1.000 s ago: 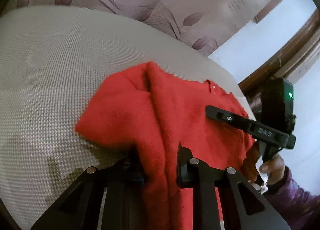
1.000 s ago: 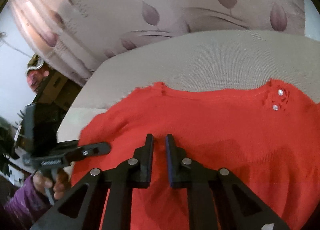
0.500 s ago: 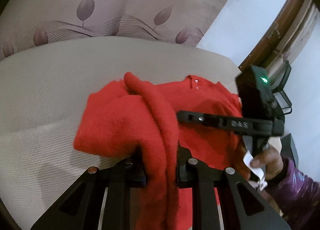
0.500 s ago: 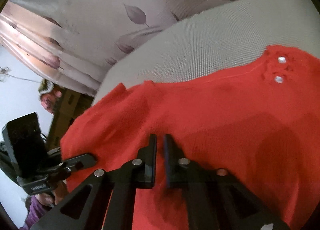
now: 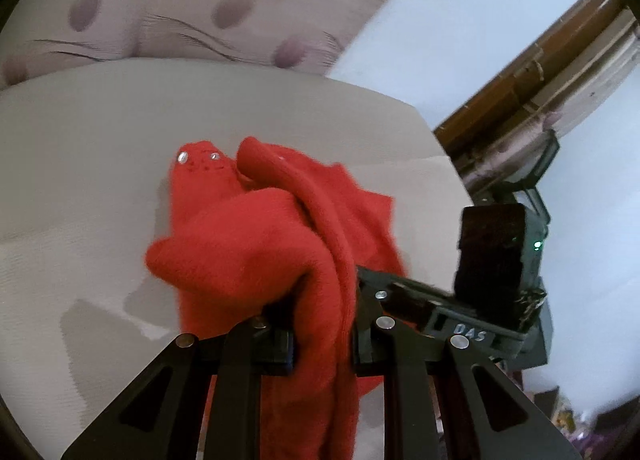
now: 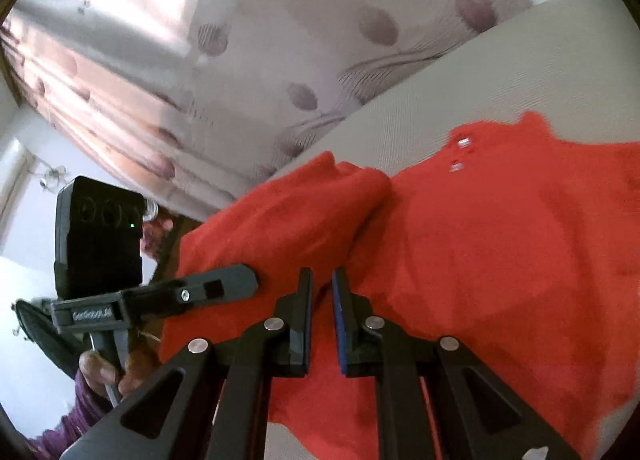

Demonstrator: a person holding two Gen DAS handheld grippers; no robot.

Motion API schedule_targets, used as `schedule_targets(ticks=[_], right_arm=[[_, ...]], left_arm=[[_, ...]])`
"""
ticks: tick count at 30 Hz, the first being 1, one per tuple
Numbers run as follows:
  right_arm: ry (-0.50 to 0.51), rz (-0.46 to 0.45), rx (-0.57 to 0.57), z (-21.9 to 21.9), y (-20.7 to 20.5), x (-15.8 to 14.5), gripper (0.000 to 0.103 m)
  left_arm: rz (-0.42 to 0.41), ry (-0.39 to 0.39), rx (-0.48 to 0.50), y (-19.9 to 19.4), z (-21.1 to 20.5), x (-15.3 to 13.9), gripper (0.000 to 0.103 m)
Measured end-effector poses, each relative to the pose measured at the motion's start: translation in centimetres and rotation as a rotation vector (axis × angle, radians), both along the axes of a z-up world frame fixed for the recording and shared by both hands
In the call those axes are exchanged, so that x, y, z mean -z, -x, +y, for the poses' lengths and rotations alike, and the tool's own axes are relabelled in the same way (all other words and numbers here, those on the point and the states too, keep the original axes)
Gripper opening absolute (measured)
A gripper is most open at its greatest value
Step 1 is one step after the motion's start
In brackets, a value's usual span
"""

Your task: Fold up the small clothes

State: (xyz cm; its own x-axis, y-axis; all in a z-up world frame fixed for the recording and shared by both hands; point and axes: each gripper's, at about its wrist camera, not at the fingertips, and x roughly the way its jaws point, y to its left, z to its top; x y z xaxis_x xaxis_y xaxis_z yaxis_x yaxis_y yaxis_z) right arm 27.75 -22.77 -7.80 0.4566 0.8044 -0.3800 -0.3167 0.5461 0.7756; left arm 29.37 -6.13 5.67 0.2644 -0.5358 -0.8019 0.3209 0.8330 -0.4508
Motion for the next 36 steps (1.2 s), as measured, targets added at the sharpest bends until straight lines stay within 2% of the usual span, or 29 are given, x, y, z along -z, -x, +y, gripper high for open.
schedule_targets(ticks=[2,7,10,12,13,14,16,17,20,21,23,24,25,27,29,33,36], right_arm=[[-0.033,0.021,0.03,-2.0,0.0,0.7,0.012],[-0.105,0.1,0.094,-5.9,-0.2,3.4,0.013],[-0.15,0.137,0.091,-7.2,-0.3,4.6,0.013],[-0.18,0.148,0.087,-7.6,-0.2,5.2,0.013],[-0.198,0.153,0.087,-7.8,-0.3,5.4,0.013],[-0.211,0.157,0.087,-8.0,-0.3,5.6,0.013],[-0.253,0.173,0.089,-8.4,-0.4,6.0,0.013],[-0.276,0.183,0.094,-8.7,-0.5,6.3,0.013],[-0.333,0.2,0.106,-9.9,-0.3,6.6,0.02],[-0.34,0.207,0.109,-10.2,-0.1,6.8,0.028],[-0.397,0.226,0.092,-11.1,0.0,7.3,0.037],[-0.438,0.23,0.079,-11.4,0.2,7.4,0.05],[-0.479,0.232,0.064,-11.6,0.4,7.5,0.068],[-0.537,0.234,0.035,-12.0,0.5,7.5,0.075],[-0.552,0.252,0.019,-11.8,0.2,7.5,0.077],[-0.428,0.244,0.039,-10.8,0.1,6.2,0.081],[-0.276,0.215,0.055,-9.9,0.5,5.2,0.081]], left_arm=[[0.002,0.022,0.004,0.0,-1.9,0.9,0.019],[0.042,0.145,-0.005,-0.5,-4.2,4.0,0.02],[0.071,0.27,-0.006,-0.4,-4.2,4.6,0.036],[0.061,0.336,0.002,-0.2,-3.9,4.3,0.052],[0.057,0.352,0.007,-0.2,-3.9,3.9,0.068],[0.052,0.369,0.002,0.0,-3.8,3.6,0.073],[0.034,0.453,0.024,0.4,-3.1,2.6,0.074],[0.017,0.471,0.034,0.6,-2.9,2.1,0.075],[-0.072,0.466,0.021,1.7,-0.9,0.9,0.075],[-0.096,0.455,0.005,2.2,-0.1,0.9,0.075],[-0.16,0.348,-0.025,3.6,1.2,1.4,0.075],[-0.175,0.317,-0.018,4.2,1.2,1.9,0.075],[-0.181,0.284,-0.007,4.9,1.3,2.6,0.075],[-0.162,0.244,0.017,6.1,1.0,4.4,0.075],[-0.14,0.259,0.026,6.9,1.0,6.0,0.075],[-0.154,0.289,0.014,7.7,1.4,8.0,0.075],[-0.173,0.33,-0.004,8.2,1.7,9.0,0.075]])
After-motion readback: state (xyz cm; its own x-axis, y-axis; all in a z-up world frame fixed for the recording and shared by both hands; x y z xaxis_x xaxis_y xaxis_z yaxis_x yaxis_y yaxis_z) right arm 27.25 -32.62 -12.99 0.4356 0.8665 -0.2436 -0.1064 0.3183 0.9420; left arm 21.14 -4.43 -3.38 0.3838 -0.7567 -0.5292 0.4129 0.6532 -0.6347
